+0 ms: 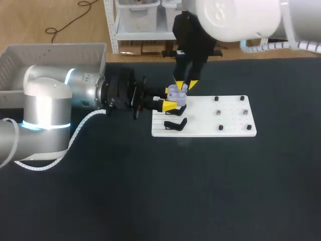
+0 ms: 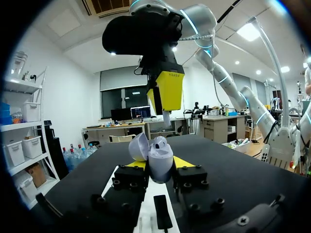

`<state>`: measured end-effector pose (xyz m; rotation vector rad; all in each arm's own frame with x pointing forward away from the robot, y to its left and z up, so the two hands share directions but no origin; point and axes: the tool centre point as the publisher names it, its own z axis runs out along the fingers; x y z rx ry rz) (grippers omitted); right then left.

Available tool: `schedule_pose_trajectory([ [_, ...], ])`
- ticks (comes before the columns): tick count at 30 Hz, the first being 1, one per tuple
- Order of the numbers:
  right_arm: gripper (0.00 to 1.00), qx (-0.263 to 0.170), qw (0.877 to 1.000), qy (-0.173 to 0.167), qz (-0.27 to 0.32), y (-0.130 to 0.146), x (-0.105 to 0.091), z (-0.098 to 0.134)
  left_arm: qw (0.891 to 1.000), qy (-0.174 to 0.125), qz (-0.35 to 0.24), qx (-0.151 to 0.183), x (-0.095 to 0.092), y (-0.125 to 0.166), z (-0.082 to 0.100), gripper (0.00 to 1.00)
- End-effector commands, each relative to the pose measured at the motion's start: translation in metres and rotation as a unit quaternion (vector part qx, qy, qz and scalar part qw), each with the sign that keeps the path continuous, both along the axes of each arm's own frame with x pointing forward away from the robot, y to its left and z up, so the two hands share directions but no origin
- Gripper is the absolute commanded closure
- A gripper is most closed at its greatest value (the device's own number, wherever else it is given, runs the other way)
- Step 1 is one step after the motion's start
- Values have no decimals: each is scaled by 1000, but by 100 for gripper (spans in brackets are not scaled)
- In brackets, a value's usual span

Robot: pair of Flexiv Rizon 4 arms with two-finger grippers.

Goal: Pick up each earbud case from the left stands, insert the matching earbuds, close the lid, and place the case in the box.

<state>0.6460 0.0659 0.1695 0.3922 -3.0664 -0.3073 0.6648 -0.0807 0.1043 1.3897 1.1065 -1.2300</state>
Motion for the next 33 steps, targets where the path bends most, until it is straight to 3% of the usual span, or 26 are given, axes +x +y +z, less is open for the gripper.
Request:
schedule_pose_trajectory([
  [1, 100, -4, 1000, 4, 5, 7, 2, -1, 1000, -1, 3, 0, -2, 0, 0, 100],
  [33, 100, -9, 999, -6, 44, 19, 9, -17, 1000, -1, 3, 0, -2, 0, 0, 100],
])
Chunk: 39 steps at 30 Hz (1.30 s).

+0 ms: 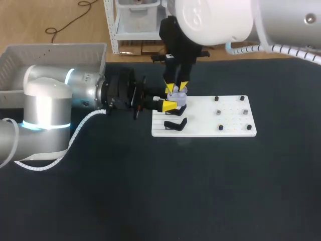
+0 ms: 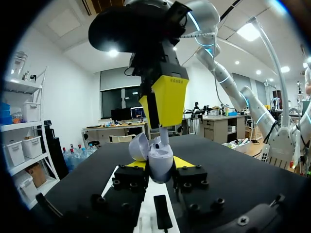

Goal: Pick up each earbud case from the left stands, insert the matching earbuds, close the lid, and place the case in the box.

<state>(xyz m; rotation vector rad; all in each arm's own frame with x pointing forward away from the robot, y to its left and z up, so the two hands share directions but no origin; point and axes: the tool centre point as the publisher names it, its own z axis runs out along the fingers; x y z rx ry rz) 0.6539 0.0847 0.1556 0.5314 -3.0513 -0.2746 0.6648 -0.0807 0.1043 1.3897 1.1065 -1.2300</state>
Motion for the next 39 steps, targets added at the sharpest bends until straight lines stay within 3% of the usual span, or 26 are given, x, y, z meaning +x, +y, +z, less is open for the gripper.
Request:
schedule_pose_trajectory([
  [1, 100, 0, 1000, 1, -1, 0, 1, -4, 1000, -1, 3, 0, -2, 0, 0, 100],
  [39, 100, -11, 1000, 9, -10, 5, 14, -17, 1000, -1, 3, 0, -2, 0, 0, 100],
])
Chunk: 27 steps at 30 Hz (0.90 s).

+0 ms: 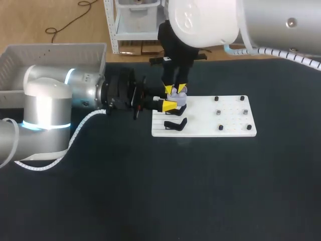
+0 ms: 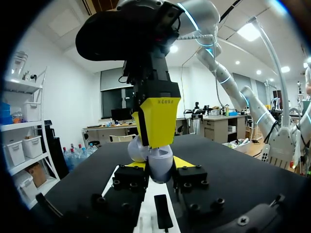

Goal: Pick up each earbud case from the left stands, insert the matching earbuds, close the lid, and place the case in the box.

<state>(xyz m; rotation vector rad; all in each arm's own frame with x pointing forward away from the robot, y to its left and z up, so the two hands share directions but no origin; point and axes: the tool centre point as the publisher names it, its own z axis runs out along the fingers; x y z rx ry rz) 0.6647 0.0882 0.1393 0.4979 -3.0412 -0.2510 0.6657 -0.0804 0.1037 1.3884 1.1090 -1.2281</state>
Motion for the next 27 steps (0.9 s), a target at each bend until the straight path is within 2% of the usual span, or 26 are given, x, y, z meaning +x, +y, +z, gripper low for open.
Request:
schedule_pose_trajectory([
  [1, 76, -3, 1000, 1, -2, 2, 3, -1, 1000, -1, 1, 0, -3, 0, 1, 100],
  [2, 44, -4, 1000, 1, -2, 1, 2, 0, 1000, -1, 1, 0, -3, 0, 1, 100],
  [3, 1, -4, 1000, 0, -3, 1, 1, 1, 1000, -1, 1, 0, -3, 0, 1, 100],
  [9, 0, -5, 1000, -3, -7, -6, -8, 10, 1000, -1, 1, 0, -3, 0, 1, 100],
  [15, 0, 31, 999, -3, -20, -16, -16, 29, 1000, -1, 1, 0, -3, 0, 1, 100],
  [17, 0, 43, 998, -10, -39, -20, -11, 34, 1000, -1, 1, 0, -3, 0, 1, 100],
  [20, 0, 57, 993, -33, -103, -30, 4, 36, 1000, -1, 1, 0, -3, 0, 1, 100],
  [23, 0, 94, 977, -30, -187, -39, 24, 32, 1000, -1, 1, 0, -3, 0, 1, 100],
  [27, 0, 91, 963, -45, -249, -47, 44, 19, 1000, -1, 1, 0, -3, 0, 1, 100],
])
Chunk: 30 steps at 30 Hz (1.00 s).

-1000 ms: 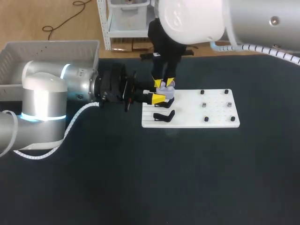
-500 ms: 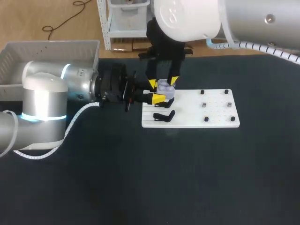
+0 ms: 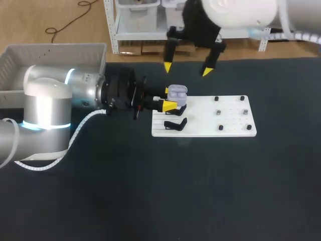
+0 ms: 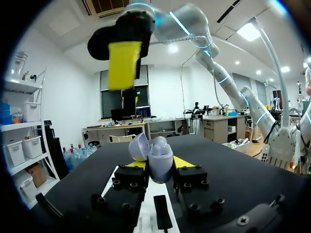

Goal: Pick up each earbud case from the left stands, insert the matching earbuds, close the lid, and place the case in the box.

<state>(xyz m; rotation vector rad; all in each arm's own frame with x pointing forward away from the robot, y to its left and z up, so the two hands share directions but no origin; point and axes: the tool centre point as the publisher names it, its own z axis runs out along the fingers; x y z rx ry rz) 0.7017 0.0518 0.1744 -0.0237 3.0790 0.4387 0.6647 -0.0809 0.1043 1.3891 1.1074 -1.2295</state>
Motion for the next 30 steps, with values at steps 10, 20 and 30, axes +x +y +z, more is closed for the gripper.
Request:
schedule_pose_trajectory([
  [10, 0, 4, 993, -2, -119, -20, 17, -47, 1000, -1, 2, 0, -2, 0, 0, 100],
  [20, 0, -9, 994, 22, -109, -26, -1, -57, 1000, -1, 2, 0, -2, 0, 0, 100],
  [30, 0, -13, 995, 52, -83, -22, -19, -52, 1000, -1, 2, 0, -2, 0, 0, 100],
])
